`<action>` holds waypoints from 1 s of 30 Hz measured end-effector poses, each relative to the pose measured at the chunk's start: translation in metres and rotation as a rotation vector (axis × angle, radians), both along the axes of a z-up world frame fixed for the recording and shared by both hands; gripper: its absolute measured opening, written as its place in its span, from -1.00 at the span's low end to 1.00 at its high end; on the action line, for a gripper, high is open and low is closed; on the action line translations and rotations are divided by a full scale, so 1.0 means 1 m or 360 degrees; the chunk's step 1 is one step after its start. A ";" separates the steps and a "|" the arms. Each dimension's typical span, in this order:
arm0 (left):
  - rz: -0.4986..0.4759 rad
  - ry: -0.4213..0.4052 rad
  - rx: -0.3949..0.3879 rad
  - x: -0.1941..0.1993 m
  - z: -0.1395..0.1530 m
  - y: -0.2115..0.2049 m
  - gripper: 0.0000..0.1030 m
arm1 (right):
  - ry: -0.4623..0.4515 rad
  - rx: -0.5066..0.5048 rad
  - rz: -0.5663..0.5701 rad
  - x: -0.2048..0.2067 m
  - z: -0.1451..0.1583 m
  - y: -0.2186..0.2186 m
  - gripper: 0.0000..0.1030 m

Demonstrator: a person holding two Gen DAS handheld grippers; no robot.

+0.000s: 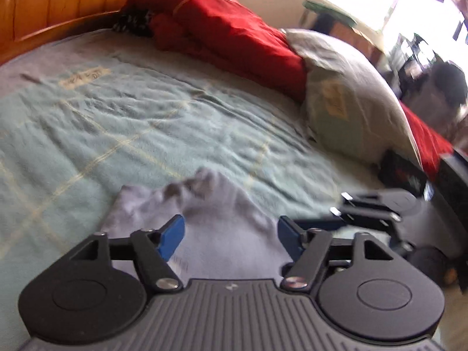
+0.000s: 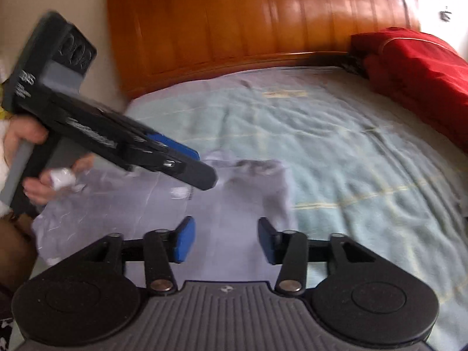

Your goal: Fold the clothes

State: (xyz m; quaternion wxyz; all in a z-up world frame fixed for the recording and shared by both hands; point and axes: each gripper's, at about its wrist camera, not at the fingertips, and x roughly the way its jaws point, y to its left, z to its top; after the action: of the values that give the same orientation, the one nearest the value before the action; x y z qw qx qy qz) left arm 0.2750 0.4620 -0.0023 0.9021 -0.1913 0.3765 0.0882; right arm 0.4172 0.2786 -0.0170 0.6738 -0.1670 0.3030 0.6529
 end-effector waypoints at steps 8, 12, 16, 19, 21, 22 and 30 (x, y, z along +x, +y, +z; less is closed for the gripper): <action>-0.0043 0.0357 0.0268 -0.087 -0.033 -0.026 0.43 | -0.0061 -0.0216 -0.0211 -0.014 -0.008 0.004 0.25; 0.0007 0.0219 0.0321 -0.125 -0.022 -0.037 0.52 | -0.0154 -0.0166 -0.0141 -0.047 0.023 0.002 0.39; 0.0094 0.0264 0.0312 -0.149 -0.037 -0.037 0.66 | -0.0199 -0.0140 -0.0103 -0.078 0.034 0.000 0.46; 0.0131 0.0205 0.0338 -0.173 -0.037 -0.045 0.66 | -0.0233 -0.0170 -0.0092 -0.096 0.030 0.007 0.47; 0.0150 0.0158 0.0372 -0.187 -0.028 -0.056 0.66 | -0.0255 -0.0168 -0.0078 -0.108 0.025 0.014 0.49; 0.0157 0.0149 0.0383 -0.193 -0.025 -0.062 0.67 | -0.0257 -0.0160 -0.0067 -0.114 0.023 0.017 0.53; 0.0308 0.0270 0.0595 -0.240 -0.035 -0.099 0.71 | -0.0237 -0.0307 -0.0041 -0.145 -0.019 0.061 0.78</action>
State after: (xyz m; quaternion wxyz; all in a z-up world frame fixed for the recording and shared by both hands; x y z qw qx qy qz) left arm 0.0345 0.3627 -0.0374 0.8744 -0.0479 0.4080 0.2583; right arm 0.2719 0.3395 -0.0365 0.6835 -0.2751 0.3157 0.5979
